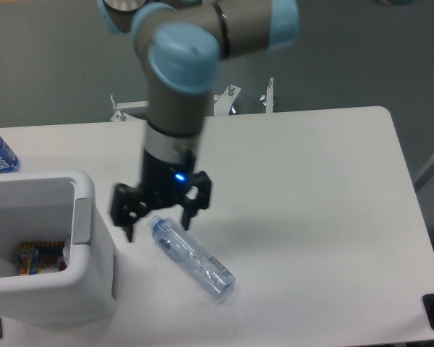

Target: Place the trash in the trash can

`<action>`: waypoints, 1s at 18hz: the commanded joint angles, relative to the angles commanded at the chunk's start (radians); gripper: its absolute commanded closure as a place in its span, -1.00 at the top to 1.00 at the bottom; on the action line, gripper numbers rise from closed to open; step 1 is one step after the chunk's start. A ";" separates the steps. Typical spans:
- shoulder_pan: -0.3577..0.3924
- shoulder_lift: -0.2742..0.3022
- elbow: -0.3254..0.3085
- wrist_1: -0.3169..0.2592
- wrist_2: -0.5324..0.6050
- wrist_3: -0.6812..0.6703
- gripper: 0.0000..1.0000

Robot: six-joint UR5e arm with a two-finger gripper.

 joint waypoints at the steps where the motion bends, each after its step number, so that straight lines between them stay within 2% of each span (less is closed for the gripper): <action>1: 0.000 -0.021 0.000 -0.018 0.000 0.000 1.00; 10: 0.015 -0.167 0.032 -0.026 0.041 0.002 1.00; 18: 0.026 -0.246 0.043 -0.031 0.118 0.002 1.00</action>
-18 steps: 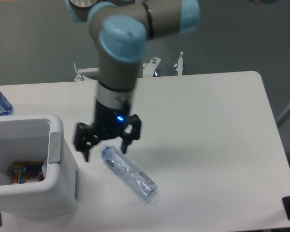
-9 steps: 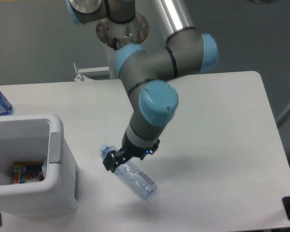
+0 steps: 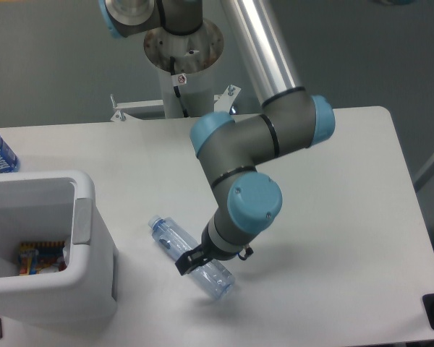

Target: Place the trash in the trash can

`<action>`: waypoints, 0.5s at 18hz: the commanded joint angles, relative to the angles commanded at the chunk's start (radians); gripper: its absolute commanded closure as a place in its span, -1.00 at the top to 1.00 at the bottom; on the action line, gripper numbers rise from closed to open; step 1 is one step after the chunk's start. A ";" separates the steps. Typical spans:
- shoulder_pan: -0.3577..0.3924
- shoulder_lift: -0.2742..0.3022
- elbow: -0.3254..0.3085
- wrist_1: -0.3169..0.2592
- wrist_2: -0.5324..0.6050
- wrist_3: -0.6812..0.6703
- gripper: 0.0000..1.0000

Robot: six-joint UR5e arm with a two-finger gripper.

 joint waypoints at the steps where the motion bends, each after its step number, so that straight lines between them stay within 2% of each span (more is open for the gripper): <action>1: 0.000 -0.006 0.000 0.002 0.002 0.000 1.00; 9: -0.003 -0.038 0.014 0.009 0.002 -0.002 1.00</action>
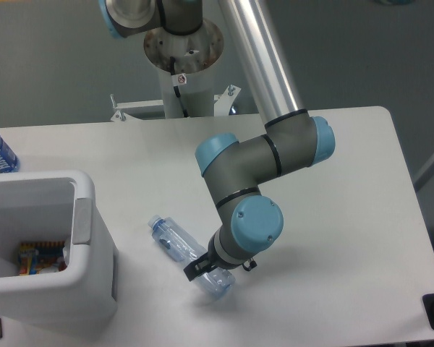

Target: Place the trash in the trash can

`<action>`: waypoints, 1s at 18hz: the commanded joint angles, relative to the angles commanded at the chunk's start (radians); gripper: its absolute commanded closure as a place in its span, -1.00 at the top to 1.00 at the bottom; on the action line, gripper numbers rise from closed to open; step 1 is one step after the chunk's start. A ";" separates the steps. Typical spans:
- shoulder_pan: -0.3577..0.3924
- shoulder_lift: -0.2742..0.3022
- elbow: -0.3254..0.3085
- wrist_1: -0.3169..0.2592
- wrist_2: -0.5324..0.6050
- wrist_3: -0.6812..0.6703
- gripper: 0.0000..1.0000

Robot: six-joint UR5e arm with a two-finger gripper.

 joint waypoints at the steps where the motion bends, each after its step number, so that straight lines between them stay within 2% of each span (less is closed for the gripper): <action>1: 0.000 -0.005 0.003 0.002 0.000 0.000 1.00; 17: -0.006 -0.046 0.012 0.003 0.015 -0.005 1.00; 18: -0.006 -0.046 0.012 0.003 0.015 -0.005 0.92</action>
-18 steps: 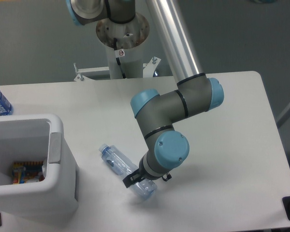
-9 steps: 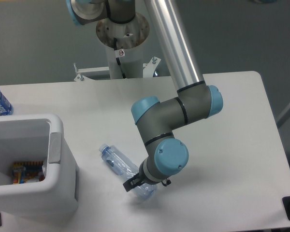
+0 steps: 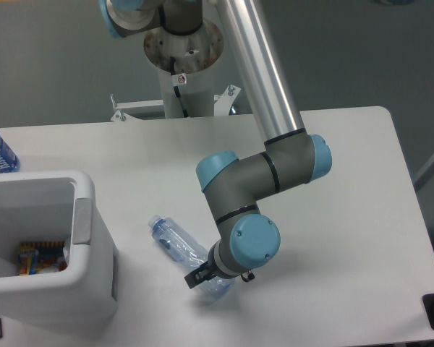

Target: Place the trash in the trash can

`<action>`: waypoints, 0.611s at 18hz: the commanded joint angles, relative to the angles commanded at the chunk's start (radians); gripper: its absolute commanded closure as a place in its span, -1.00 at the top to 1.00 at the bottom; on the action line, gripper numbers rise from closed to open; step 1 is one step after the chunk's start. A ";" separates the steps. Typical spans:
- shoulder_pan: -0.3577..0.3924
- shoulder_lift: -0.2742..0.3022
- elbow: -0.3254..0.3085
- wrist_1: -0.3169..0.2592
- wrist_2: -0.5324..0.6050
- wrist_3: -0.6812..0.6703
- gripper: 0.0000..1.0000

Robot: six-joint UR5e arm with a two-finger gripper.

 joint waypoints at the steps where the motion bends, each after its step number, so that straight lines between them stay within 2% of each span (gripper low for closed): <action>1: -0.002 0.000 -0.002 -0.002 0.000 -0.002 0.85; 7: -0.003 0.000 -0.003 -0.002 0.000 -0.002 0.41; 11: -0.003 0.002 -0.003 -0.002 0.000 -0.002 0.30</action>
